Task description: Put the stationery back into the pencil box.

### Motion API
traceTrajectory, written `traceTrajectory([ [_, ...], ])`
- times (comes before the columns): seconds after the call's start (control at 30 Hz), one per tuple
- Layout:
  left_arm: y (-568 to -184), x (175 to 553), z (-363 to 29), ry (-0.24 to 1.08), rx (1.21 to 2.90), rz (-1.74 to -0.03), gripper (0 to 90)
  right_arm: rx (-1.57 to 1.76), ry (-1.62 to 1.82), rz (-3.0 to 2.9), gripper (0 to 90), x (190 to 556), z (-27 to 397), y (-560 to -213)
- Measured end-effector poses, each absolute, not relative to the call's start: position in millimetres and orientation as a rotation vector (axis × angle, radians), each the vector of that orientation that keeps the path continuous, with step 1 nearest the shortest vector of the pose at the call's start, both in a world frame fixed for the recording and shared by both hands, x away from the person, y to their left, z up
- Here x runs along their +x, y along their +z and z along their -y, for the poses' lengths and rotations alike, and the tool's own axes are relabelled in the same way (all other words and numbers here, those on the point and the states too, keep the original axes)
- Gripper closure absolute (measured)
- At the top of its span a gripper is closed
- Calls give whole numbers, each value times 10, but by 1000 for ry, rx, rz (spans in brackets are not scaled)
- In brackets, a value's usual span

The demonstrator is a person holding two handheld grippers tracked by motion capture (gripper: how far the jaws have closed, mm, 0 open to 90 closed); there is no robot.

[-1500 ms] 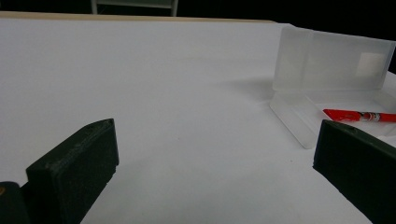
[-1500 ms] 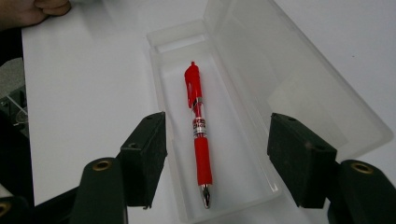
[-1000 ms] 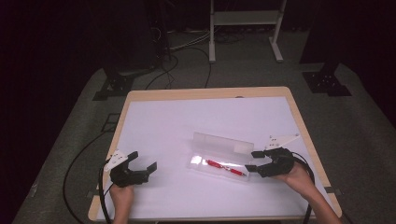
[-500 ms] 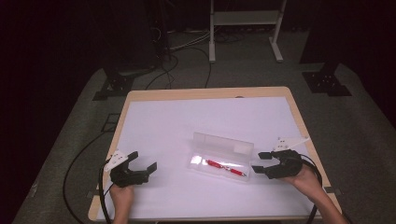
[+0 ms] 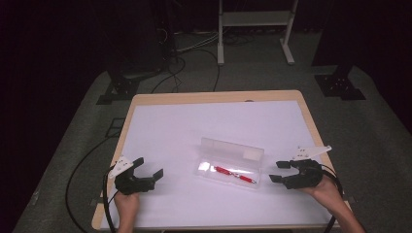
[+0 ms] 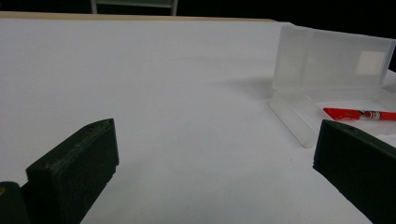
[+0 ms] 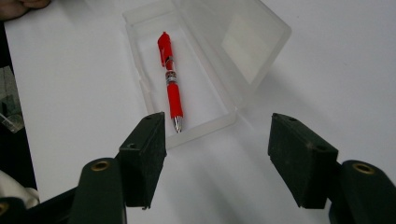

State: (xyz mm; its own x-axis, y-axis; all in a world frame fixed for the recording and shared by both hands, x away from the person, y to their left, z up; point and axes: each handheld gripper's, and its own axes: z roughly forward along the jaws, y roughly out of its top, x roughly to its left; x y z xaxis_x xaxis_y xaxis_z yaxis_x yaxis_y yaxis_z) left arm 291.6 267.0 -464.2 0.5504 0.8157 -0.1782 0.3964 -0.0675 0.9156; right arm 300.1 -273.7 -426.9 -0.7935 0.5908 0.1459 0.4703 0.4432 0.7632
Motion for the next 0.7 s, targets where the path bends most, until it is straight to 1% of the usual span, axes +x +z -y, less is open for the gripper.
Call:
traceTrajectory([
  [0.53, -4642, 2918, -2667, 474, 1679, -1032, 0, 986, 1266, -2510, 346, 2900, 2951, -4369],
  [0.7, -4642, 2918, -2670, 473, 1677, -1035, 0, 1001, 1287, -2485, 339, 2820, 2993, -4418],
])
